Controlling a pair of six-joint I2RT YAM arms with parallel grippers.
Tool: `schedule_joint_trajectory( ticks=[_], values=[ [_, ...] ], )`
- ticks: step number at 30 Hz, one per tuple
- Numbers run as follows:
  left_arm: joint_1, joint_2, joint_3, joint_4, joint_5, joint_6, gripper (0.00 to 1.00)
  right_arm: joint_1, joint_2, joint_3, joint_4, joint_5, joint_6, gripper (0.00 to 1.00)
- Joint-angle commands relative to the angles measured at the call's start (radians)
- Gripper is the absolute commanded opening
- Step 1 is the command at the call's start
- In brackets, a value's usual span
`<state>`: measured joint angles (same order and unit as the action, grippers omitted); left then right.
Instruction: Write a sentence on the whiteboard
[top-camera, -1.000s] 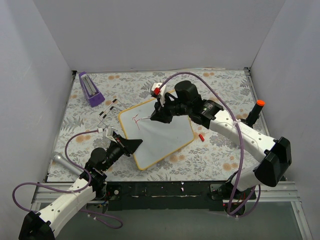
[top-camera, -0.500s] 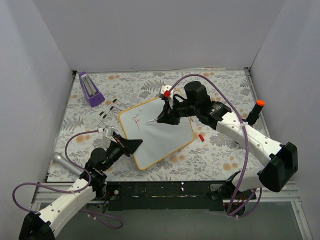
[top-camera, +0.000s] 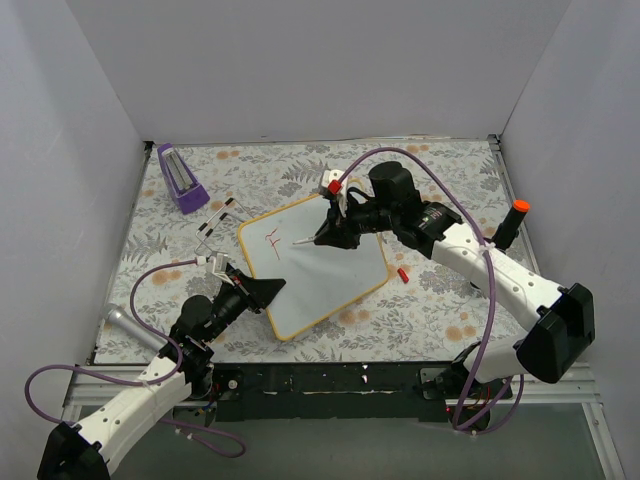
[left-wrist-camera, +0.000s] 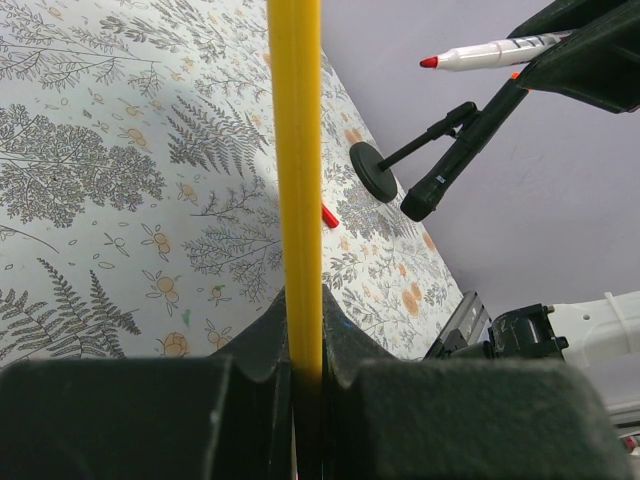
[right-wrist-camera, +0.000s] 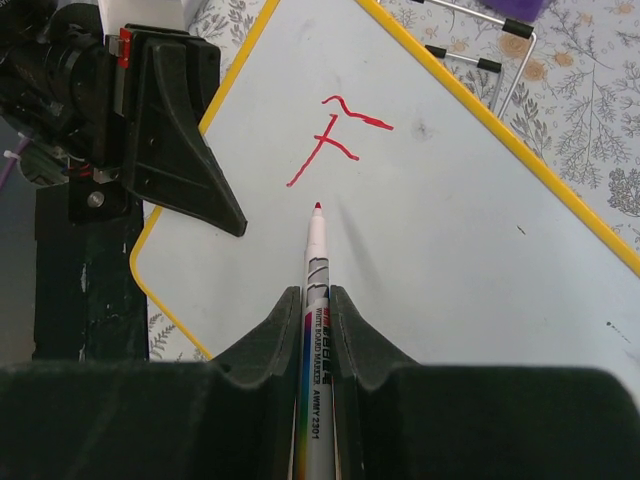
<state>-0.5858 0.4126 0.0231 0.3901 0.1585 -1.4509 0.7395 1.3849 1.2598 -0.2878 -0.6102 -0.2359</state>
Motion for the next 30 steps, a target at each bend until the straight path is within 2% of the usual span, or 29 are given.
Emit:
schedule_joint_trajectory(
  ticks=[1, 30],
  values=[
    [-0.002, -0.011, 0.026, 0.145, 0.018, 0.012, 0.00, -0.005, 0.011, 0.023, 0.035, -0.029, 0.006, 0.01],
    [-0.002, -0.024, 0.018, 0.136, 0.016, 0.004, 0.00, -0.003, 0.022, 0.029, 0.041, -0.028, 0.006, 0.01]
  ],
)
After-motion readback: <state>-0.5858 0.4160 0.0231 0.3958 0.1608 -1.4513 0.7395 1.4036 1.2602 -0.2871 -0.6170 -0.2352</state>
